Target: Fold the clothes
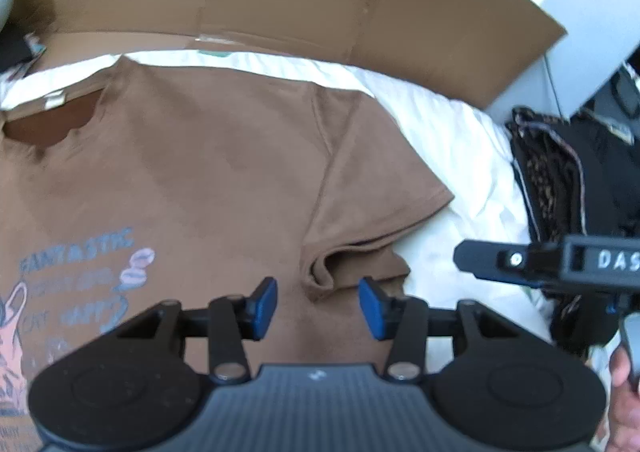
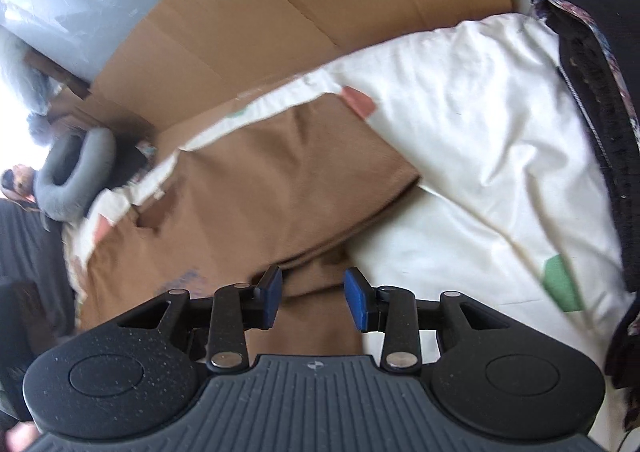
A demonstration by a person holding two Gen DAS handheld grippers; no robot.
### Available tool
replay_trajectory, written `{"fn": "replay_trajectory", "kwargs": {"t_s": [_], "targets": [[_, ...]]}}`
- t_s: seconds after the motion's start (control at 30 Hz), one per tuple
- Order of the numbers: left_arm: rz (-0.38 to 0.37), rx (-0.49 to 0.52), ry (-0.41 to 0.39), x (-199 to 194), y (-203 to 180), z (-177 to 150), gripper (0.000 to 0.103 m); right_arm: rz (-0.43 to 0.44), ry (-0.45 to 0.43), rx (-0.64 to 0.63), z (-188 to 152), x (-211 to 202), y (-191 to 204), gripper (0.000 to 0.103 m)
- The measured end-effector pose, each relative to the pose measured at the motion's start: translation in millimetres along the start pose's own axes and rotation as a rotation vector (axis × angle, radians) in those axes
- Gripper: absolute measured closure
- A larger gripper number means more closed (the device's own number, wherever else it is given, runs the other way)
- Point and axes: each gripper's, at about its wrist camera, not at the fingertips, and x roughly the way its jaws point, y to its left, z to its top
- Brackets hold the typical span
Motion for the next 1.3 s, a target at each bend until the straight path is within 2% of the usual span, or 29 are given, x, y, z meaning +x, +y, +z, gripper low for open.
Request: {"fn": "replay_trajectory", "kwargs": {"t_s": [0.1, 0.27, 0.4, 0.47, 0.67, 0.73, 0.8, 0.87, 1.0, 1.1, 1.3], "targets": [[0.007, 0.039, 0.008, 12, -6, -2, 0.054, -0.039, 0.002, -0.03, -11, 13, -8, 0.065], [0.017, 0.033, -0.015, 24, -6, -3, 0.058, -0.095, -0.007, -0.133, -29, 35, -8, 0.065], [0.016, 0.06, -0.03, 28, -6, -6, 0.06, -0.107, -0.026, -0.178, -32, 45, -5, 0.065], [0.013, 0.062, -0.029, 30, -5, -8, 0.066, -0.113, -0.036, -0.199, -34, 50, -3, 0.065], [0.02, 0.064, -0.053, 27, -1, -10, 0.073, -0.131, -0.066, -0.264, -38, 66, 1, 0.064], [0.017, 0.061, -0.063, 25, 1, -9, 0.079, -0.137, -0.074, -0.282, -40, 68, 2, 0.064], [0.017, 0.049, -0.067, 22, 2, -8, 0.091, -0.145, -0.081, -0.297, -43, 69, 3, 0.067], [0.018, 0.033, -0.068, 19, 3, -7, 0.095, -0.147, -0.09, -0.305, -45, 69, 1, 0.071], [0.037, -0.018, -0.07, 10, 12, -7, 0.097, -0.132, -0.098, -0.298, -44, 67, -6, 0.078], [0.043, -0.058, -0.063, 5, 20, -8, 0.097, -0.131, -0.091, -0.312, -43, 67, -6, 0.079], [0.047, -0.073, -0.012, 6, 23, -17, 0.097, -0.128, -0.086, -0.304, -41, 67, -8, 0.079]]}}
